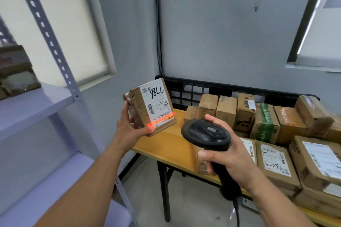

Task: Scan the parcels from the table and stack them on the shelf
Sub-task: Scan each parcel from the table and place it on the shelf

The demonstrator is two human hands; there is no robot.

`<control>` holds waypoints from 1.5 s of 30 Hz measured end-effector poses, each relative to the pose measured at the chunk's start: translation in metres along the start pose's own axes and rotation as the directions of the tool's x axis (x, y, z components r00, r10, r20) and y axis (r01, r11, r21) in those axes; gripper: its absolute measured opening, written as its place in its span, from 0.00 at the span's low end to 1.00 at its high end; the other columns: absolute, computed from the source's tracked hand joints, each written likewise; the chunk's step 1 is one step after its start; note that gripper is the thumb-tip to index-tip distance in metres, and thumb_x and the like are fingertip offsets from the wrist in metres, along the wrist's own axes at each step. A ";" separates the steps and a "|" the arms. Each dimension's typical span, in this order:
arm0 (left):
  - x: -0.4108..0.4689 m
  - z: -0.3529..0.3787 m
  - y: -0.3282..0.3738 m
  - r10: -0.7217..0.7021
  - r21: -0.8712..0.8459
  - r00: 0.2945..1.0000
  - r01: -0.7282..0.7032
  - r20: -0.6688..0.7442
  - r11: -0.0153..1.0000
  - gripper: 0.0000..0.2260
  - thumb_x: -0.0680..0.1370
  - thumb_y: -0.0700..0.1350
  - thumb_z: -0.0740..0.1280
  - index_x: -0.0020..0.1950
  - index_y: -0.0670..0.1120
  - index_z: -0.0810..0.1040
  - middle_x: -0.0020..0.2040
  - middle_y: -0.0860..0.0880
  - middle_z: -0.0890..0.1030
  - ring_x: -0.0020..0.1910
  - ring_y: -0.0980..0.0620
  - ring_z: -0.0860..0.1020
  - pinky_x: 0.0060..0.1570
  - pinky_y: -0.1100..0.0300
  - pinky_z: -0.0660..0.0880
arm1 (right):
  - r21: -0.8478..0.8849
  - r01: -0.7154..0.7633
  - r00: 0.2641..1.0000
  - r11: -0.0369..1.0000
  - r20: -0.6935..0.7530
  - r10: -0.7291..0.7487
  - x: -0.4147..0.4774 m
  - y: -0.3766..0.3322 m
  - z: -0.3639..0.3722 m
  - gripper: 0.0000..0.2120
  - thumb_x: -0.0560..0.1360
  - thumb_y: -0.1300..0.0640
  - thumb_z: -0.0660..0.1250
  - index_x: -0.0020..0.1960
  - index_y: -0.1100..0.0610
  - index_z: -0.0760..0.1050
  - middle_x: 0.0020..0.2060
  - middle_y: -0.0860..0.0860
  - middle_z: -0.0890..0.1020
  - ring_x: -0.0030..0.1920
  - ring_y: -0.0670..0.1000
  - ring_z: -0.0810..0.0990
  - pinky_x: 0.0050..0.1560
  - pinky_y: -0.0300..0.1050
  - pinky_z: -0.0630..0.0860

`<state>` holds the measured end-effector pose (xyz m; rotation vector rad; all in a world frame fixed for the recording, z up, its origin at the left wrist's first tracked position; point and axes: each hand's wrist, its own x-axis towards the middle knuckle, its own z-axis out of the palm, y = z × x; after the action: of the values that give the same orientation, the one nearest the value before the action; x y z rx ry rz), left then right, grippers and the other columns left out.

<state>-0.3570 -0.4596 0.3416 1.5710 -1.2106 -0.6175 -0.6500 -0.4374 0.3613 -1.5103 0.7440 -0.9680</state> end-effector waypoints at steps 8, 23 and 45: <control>-0.028 -0.082 -0.026 -0.083 0.048 0.995 0.086 -0.059 0.995 0.59 0.58 0.52 0.83 0.77 0.63 0.47 0.67 0.41 0.68 0.61 0.44 0.76 0.61 0.46 0.74 | 0.044 0.013 1.000 0.999 0.018 -0.014 0.003 0.001 0.074 0.41 0.63 0.63 0.80 0.69 0.39 0.70 0.54 0.56 0.81 0.28 0.60 0.76 0.29 0.51 0.77; -0.045 -0.141 -0.063 -0.118 0.029 0.993 0.118 0.017 0.993 0.60 0.51 0.61 0.79 0.74 0.70 0.45 0.67 0.44 0.68 0.61 0.46 0.75 0.62 0.40 0.74 | 0.047 -0.009 0.997 0.999 -0.072 0.013 -0.023 0.000 0.154 0.44 0.60 0.62 0.77 0.71 0.38 0.67 0.50 0.58 0.84 0.31 0.63 0.78 0.27 0.50 0.77; -0.129 -0.306 -0.003 0.080 0.123 0.874 -0.023 -0.479 0.992 0.49 0.69 0.38 0.77 0.78 0.57 0.48 0.52 0.54 0.75 0.49 0.57 0.77 0.35 0.73 0.75 | 0.195 0.132 0.910 0.972 0.365 -0.197 0.049 -0.048 0.276 0.43 0.62 0.65 0.76 0.71 0.40 0.67 0.44 0.61 0.84 0.31 0.66 0.76 0.28 0.51 0.76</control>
<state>-0.1449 -0.2177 0.4249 1.6535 -0.9108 -0.0999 -0.3862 -0.3439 0.4107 -1.5686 0.2504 -0.8007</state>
